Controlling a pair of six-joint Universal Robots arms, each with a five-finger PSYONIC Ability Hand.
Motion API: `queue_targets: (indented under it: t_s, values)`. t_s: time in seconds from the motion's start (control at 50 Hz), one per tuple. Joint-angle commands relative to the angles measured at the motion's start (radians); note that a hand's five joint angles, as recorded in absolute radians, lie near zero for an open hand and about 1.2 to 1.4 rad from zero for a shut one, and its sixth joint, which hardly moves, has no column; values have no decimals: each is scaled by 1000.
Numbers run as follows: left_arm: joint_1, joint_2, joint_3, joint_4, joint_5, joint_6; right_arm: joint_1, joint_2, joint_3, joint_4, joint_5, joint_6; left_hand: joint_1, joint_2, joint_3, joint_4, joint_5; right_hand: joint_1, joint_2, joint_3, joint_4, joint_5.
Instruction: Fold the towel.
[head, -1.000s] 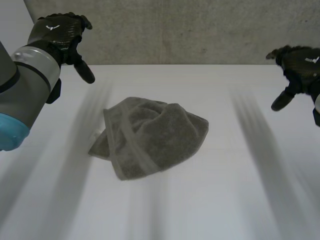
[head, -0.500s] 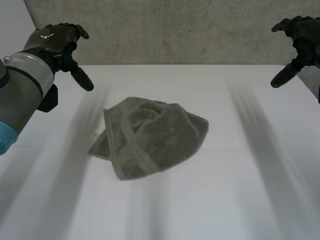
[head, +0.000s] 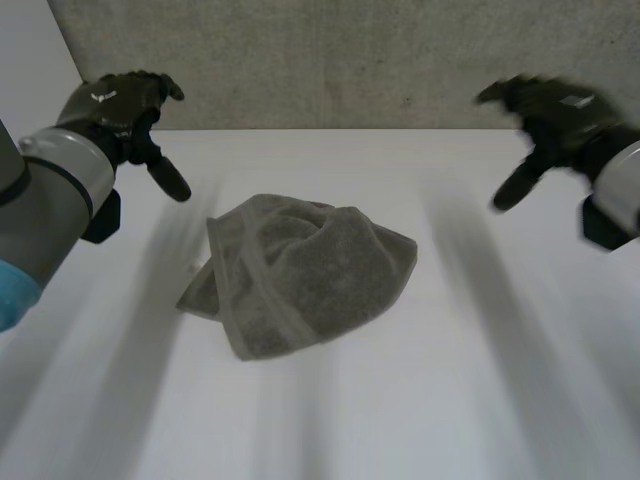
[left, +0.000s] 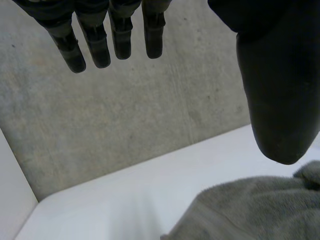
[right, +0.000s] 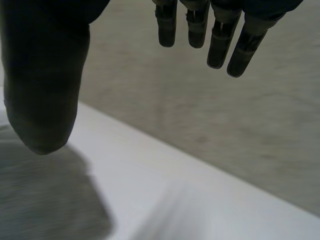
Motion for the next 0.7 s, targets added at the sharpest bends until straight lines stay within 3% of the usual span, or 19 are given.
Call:
queue_targets:
  t_s: [0.02, 0.2, 0.4, 0.44, 0.46, 0.48, 0.56, 0.64, 0.7]
  values:
    - [4, 2, -139, 100, 43, 5, 200, 175, -18, -56, -104, -7, -70, -63, -58, -66, -49, -59, -74, -53, -76, -63]
    - [55, -2, -289, 239, 136, 5, 373, 439, -209, -159, -98, -30, -70, -63, -58, -66, -49, -59, -74, -53, -76, -63]
    - [57, -9, -310, 258, 139, 5, 435, 707, -466, -151, -14, -40, -70, -63, -58, -66, -49, -14, -29, -53, -76, -17]
    - [58, -9, -313, 260, 139, 5, 441, 765, -519, -151, 3, -43, -70, -63, -58, -66, -49, 328, 313, -53, -76, 324]
    - [58, -9, -316, 260, 139, 5, 441, 765, -519, -151, 3, -43, -70, -63, -58, -66, -49, 330, 315, -53, -76, 326]
    - [58, -9, -317, 260, 139, 5, 441, 786, -536, -151, 7, -43, -70, -63, -58, -66, -49, 499, 483, -53, -76, 495]
    - [58, -9, -321, 260, 139, 5, 441, 809, -541, -150, 9, -50, -70, -63, -58, -66, -49, 685, 670, -53, -76, 682]
    - [58, -9, -327, 264, 139, 5, 441, 799, -513, -148, 7, -86, -70, -63, -58, -66, -49, 1077, 1062, -53, -76, 1074]
    - [58, -9, -327, 269, 139, 5, 439, 761, -481, -153, 6, -102, -70, -63, -58, -66, -49, 1163, 1147, -53, -76, 1159]
